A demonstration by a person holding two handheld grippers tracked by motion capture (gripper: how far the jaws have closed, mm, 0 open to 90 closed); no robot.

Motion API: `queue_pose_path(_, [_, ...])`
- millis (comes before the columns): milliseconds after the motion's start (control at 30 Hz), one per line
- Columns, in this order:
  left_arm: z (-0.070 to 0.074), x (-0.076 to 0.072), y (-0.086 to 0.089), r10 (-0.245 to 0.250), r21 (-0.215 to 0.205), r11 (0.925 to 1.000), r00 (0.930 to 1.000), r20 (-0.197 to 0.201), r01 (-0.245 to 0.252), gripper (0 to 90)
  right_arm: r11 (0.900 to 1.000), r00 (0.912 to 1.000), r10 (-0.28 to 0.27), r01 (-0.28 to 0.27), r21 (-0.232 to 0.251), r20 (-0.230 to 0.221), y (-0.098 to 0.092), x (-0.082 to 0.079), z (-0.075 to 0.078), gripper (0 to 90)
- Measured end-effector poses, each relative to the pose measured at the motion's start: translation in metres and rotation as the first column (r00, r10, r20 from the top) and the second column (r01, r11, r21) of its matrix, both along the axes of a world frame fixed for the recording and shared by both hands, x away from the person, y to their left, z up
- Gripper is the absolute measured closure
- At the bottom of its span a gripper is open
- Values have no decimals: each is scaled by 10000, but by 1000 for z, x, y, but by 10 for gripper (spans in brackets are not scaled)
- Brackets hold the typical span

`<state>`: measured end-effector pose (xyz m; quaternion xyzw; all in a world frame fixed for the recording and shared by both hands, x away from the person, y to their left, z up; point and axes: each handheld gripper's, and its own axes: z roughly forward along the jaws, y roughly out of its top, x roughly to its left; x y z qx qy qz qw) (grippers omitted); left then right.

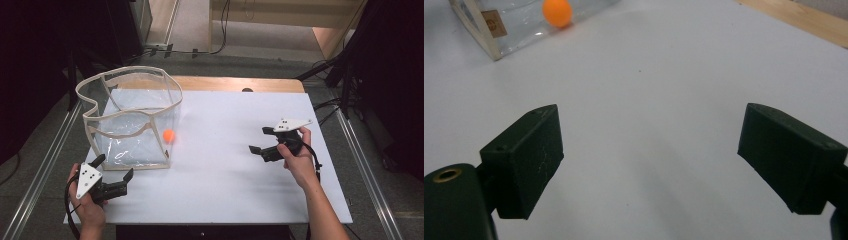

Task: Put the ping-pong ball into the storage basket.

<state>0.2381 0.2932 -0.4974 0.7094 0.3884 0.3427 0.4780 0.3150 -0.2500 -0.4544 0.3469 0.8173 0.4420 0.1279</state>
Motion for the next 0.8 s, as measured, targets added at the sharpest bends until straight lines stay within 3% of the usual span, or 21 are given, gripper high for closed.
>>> queue_pose_path(400, [0,0,0,21,-11,10000,10000,2,-21,0,9980,9986,-525,523,354,33,-22,-20,-21,90])
queue_pose_path(467, [0,0,0,27,-22,10000,10000,4,-27,0,9978,9985,-546,543,385,63,-23,-22,-22,76])
queue_pose_path(500, [0,0,0,14,-28,10000,10000,2,-14,0,9978,9992,-394,393,531,17,-25,-25,-25,0])
queue_pose_path(800, [0,-1,0,3,-33,10000,10000,-2,-3,0,9939,9956,-919,904,630,209,-35,-40,-36,0])
